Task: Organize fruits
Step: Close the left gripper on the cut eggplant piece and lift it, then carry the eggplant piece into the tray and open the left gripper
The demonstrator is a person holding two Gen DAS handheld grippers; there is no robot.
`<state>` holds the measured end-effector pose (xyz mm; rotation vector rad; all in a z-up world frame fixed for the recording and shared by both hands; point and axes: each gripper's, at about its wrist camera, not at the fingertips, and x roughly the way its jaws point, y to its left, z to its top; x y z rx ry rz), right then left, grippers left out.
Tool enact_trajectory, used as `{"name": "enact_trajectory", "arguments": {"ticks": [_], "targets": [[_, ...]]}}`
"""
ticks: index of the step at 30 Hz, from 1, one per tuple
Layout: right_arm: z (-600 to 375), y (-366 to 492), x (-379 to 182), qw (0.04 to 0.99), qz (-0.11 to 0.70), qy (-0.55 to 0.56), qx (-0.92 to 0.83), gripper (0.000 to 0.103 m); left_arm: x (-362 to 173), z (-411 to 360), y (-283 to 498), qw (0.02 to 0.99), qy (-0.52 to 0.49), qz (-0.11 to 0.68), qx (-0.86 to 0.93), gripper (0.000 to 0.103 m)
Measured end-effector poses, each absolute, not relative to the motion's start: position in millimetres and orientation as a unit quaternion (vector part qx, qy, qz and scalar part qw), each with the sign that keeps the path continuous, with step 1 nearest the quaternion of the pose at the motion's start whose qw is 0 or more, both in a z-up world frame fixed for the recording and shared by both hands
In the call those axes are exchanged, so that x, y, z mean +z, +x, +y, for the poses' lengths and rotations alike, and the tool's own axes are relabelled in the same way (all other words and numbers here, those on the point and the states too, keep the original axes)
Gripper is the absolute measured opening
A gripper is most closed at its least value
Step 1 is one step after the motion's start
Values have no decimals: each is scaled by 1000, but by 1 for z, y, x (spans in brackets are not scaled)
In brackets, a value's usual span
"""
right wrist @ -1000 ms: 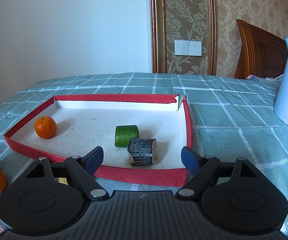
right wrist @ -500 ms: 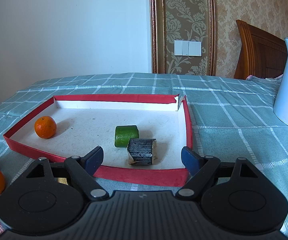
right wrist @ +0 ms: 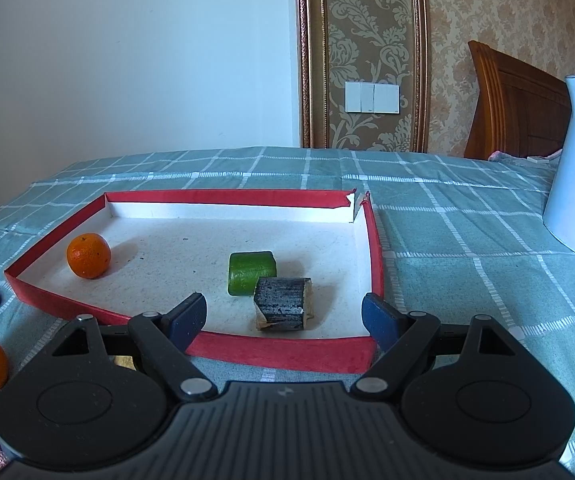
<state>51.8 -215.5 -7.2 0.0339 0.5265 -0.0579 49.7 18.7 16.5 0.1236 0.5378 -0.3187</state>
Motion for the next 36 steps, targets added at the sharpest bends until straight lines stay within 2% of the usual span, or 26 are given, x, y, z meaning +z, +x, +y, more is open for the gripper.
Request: {"name": "enact_trajectory", "arguments": {"ticks": [15, 34, 36], "targets": [[-215, 53, -8, 964, 262, 21, -29, 86, 8, -61, 125, 945, 83, 270, -165, 30], [-214, 55, -8, 964, 265, 25, -27, 89, -11, -75, 173, 940, 92, 310, -112, 31], [-215, 56, -8, 964, 265, 25, -27, 90, -11, -77, 172, 940, 95, 308, -112, 41]]}}
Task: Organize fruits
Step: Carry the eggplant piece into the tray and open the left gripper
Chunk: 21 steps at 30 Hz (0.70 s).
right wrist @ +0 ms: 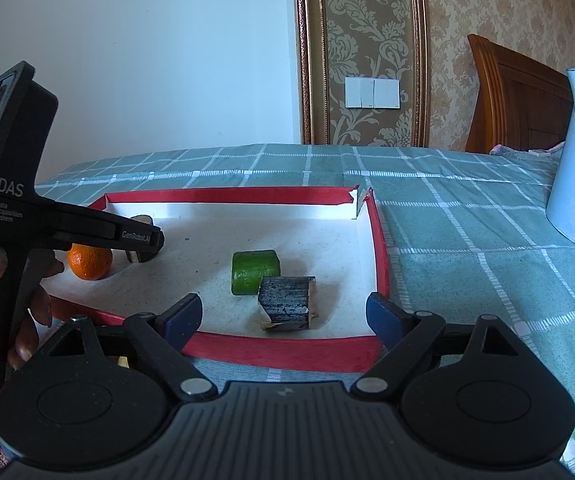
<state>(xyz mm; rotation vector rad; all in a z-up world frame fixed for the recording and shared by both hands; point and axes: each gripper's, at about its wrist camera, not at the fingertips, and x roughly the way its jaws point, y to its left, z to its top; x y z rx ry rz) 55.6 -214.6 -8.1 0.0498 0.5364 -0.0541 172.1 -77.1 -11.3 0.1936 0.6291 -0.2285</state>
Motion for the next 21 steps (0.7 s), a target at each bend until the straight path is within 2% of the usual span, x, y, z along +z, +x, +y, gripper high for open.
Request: {"name": "enact_trajectory", "arguments": {"ticks": [1, 3, 5, 13, 21], "targets": [[-214, 56, -8, 964, 265, 25, -27, 90, -11, -78, 171, 940, 96, 307, -115, 48], [-214, 56, -8, 964, 265, 24, -27, 90, -10, -81, 168, 941, 106, 301, -112, 83], [-215, 56, -8, 963, 265, 25, -26, 90, -8, -81, 163, 946, 112, 290, -93, 94], [-215, 55, -9, 963, 266, 28, -23, 90, 8, -57, 135, 947, 83, 294, -99, 96], [-215, 52, -7, 964, 263, 30, -20, 90, 32, -5, 68, 969, 63, 227, -69, 103]]}}
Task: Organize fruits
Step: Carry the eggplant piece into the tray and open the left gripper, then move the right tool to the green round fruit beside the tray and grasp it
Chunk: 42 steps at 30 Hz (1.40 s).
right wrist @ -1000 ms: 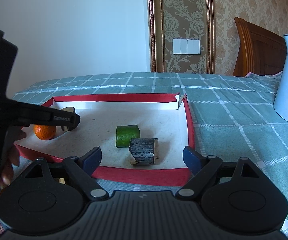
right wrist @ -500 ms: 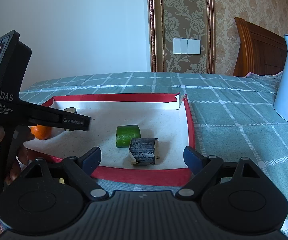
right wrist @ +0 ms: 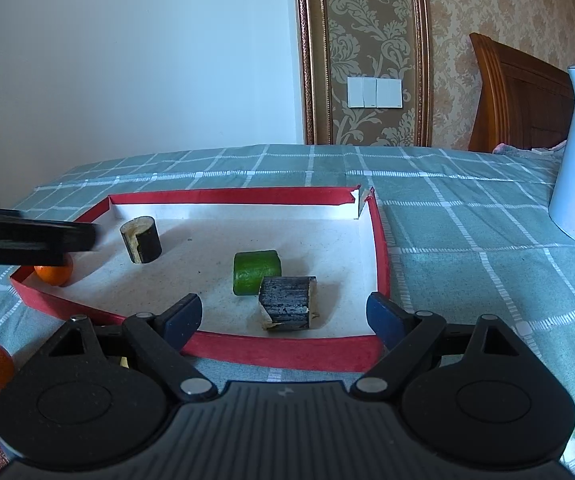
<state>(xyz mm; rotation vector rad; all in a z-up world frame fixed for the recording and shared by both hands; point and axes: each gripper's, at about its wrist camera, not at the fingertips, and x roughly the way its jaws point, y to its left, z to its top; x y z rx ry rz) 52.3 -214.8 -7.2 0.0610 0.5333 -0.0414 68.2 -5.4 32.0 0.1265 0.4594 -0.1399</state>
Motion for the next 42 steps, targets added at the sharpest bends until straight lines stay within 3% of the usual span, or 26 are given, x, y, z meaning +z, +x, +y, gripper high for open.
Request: {"name": "enact_trajectory", "arguments": {"ticks": [14, 22, 31, 42], "targets": [[-192, 35, -8, 969, 245, -9, 6, 90, -17, 73, -15, 966, 10, 248, -67, 103], [-193, 20, -8, 969, 247, 10, 26, 90, -20, 64, -30, 960, 2, 242, -143, 103], [-194, -9, -9, 963, 265, 20, 44, 90, -36, 52, -15, 940, 33, 308, -140, 103], [-173, -11, -9, 956, 283, 17, 79, 90, -36, 51, -17, 940, 38, 308, -140, 103]]}}
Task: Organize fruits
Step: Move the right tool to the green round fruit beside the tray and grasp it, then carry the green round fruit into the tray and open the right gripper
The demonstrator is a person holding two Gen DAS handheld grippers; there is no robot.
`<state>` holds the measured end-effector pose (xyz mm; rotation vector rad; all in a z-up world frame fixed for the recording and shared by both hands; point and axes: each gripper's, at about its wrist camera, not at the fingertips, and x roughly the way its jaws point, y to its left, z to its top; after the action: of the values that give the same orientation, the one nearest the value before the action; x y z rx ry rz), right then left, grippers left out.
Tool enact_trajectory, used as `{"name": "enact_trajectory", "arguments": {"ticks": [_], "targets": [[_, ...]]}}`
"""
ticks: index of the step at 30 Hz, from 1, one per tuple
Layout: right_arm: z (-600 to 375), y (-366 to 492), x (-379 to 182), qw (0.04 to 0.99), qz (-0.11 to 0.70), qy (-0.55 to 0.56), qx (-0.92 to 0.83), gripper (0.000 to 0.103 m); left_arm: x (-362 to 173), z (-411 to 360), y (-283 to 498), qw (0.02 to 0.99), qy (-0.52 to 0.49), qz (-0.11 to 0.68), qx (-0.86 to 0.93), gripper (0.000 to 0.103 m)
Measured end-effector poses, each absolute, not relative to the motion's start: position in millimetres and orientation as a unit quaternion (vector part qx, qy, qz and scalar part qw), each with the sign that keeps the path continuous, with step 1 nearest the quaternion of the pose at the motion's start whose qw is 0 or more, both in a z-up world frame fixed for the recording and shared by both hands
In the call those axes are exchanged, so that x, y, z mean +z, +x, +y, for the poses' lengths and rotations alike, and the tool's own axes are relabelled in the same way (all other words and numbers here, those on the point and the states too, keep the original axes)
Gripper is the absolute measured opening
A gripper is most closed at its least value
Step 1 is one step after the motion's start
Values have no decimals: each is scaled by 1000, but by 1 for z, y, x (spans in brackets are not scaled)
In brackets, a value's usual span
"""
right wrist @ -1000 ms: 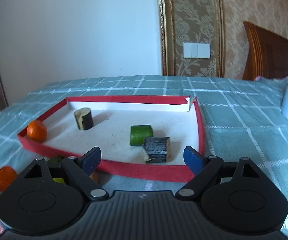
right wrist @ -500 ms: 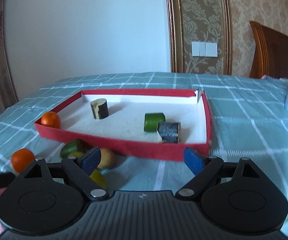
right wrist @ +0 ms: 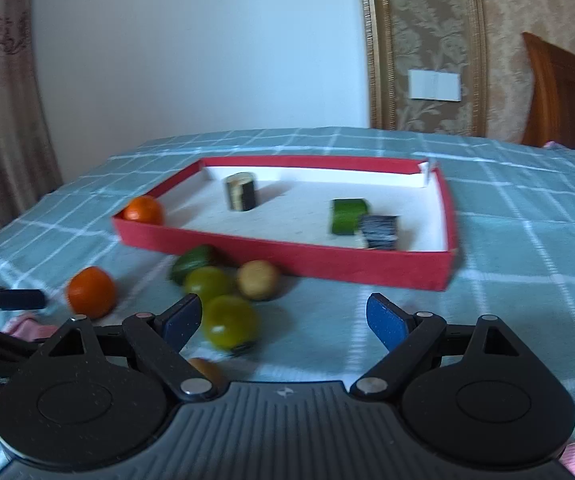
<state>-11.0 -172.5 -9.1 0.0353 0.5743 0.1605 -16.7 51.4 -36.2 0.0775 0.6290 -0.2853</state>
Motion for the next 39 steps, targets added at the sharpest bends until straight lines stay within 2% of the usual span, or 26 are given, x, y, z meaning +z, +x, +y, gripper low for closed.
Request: {"name": "enact_trajectory", "arguments": {"ticks": [2, 4, 6, 7, 13, 17, 27, 39], "targets": [[-167, -9, -11, 954, 288, 10, 78, 89, -36, 51, -17, 940, 38, 308, -140, 103], [-163, -6, -14, 952, 294, 7, 82, 82, -36, 51, -17, 940, 38, 308, -140, 103], [-161, -1, -16, 948, 307, 7, 83, 65, -36, 51, -17, 940, 38, 308, -140, 103], [-161, 0, -17, 946, 313, 10, 88, 62, -36, 51, -17, 940, 38, 308, -140, 103], [-157, 3, -22, 944, 315, 3, 94, 49, -36, 51, -17, 940, 38, 308, -140, 103], [-150, 4, -22, 943, 315, -8, 108, 33, -37, 51, -17, 940, 38, 308, -140, 103], [-159, 4, -20, 946, 313, 8, 90, 33, -37, 51, -17, 940, 38, 308, -140, 103], [-179, 33, 7, 960, 274, -2, 57, 33, -37, 51, -17, 940, 38, 308, -140, 103]]}}
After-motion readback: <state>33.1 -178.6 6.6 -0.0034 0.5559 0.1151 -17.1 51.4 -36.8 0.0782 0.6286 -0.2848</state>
